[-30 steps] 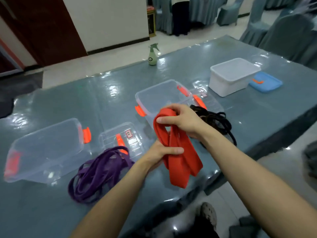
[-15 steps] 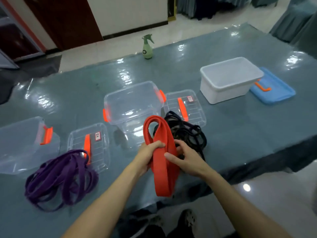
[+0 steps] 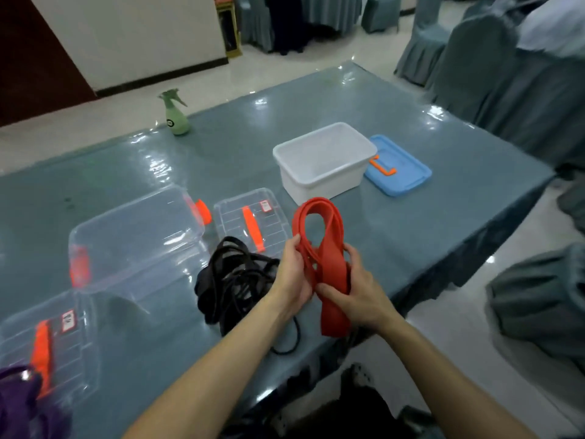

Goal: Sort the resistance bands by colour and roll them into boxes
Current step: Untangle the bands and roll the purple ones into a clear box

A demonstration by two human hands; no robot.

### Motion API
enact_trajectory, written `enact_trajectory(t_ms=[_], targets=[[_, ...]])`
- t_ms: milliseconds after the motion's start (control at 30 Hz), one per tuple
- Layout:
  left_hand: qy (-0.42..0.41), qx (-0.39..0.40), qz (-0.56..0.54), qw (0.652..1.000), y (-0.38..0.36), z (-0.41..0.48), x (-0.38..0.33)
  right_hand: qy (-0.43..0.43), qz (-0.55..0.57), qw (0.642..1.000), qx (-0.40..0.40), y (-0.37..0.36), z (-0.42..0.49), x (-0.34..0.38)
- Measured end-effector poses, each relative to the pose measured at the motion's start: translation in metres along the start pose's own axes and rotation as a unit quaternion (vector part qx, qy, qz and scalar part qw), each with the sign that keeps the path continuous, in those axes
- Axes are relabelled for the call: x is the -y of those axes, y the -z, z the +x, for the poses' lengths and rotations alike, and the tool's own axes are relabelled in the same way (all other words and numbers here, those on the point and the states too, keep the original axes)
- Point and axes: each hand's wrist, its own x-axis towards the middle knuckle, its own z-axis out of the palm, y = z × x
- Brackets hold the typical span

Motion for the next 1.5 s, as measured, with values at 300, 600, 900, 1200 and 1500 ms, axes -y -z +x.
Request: enact_trajectory(t_ms=[300, 600, 900, 1200, 1500], targets=[[-0.050, -0.116, 0.043, 0.991, -0.122, 0.120, 0.063, 0.030, -0.054, 0.997, -0.043, 0.116, 0.101, -0.084], [-0.063, -0.152, 0.463, 0.871, -0.127, 0.196, 0.102, -0.008, -0.253, 0.967, -0.017, 0.115, 0.194, -0.168], [-0.110, -0.155, 0.495, 0.848, -0.109, 0.192, 0.119, 0.030, -0.285, 0.958, 0.003, 0.108, 0.215, -0.179], [-0.238, -0.248, 0.606, 0.718, -0.020, 0.108, 0.081, 0.218, -0.285, 0.931, -0.064, 0.100, 0.188, -0.114], [-0.294, -0.394, 0.719, 0.492, 0.109, 0.023, 0.041, 0.292, -0.285, 0.898, 0.166, -0.042, 0.170, -0.053]])
